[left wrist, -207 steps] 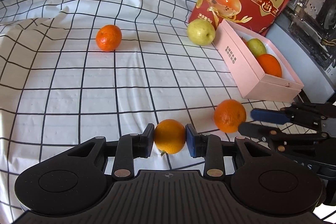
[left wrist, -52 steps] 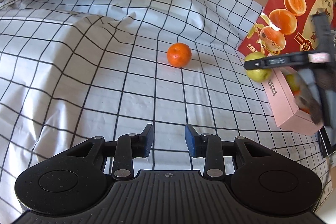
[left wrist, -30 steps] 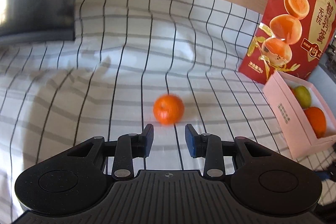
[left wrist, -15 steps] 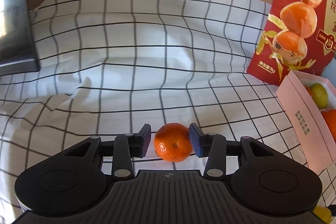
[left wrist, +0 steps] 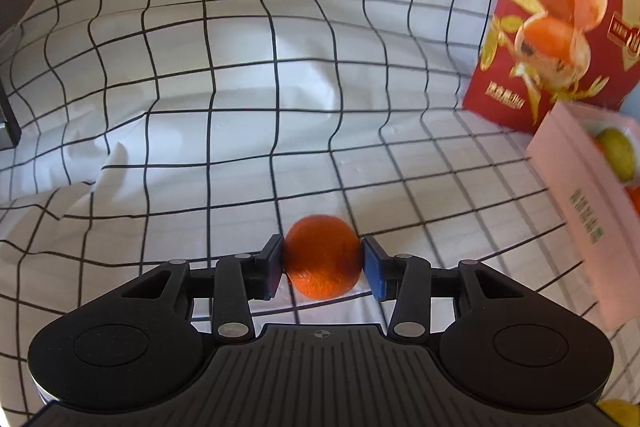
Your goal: Organize fruits
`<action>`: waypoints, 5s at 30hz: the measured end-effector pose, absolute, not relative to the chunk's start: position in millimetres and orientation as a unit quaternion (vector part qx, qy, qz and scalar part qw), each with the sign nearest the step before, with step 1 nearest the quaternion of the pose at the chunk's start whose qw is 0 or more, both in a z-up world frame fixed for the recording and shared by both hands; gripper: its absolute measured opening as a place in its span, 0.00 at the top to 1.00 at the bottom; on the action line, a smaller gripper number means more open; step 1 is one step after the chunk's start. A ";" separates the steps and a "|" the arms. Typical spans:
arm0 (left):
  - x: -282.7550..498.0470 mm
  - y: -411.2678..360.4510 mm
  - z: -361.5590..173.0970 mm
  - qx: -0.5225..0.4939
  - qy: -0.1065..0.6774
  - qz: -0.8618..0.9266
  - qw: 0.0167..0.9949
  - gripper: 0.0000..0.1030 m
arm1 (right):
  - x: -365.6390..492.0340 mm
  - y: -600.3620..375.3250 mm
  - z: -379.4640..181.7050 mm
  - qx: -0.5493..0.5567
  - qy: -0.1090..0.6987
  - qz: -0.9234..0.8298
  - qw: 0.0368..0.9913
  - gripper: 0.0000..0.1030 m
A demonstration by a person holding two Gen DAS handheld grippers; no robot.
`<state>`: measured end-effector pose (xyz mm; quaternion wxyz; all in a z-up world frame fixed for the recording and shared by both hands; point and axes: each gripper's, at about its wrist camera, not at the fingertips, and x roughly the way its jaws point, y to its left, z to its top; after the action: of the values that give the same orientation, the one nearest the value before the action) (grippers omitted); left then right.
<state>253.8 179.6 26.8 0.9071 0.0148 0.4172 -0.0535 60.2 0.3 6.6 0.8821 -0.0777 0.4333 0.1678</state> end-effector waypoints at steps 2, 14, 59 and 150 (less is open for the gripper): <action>252.0 180.2 27.0 0.010 0.416 -0.053 0.908 0.54 | 58.0 1.6 5.9 -0.085 0.430 0.166 0.883 0.34; 160.8 173.5 38.8 -0.032 0.408 -0.113 0.905 0.55 | 56.5 -5.1 3.2 -0.076 0.416 0.163 0.891 0.25; 60.0 156.8 29.0 -0.058 0.445 -0.108 0.887 0.55 | 71.5 -29.5 41.9 0.004 0.390 0.140 0.910 0.14; 61.9 144.3 25.0 -0.020 0.438 -0.126 0.890 0.54 | 55.2 4.3 6.0 -0.111 0.374 0.241 0.889 0.37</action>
<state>61.9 144.3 25.0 0.8899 -0.0202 0.4380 -0.1258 55.2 4.3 6.0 0.8888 -0.1109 0.3740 0.2407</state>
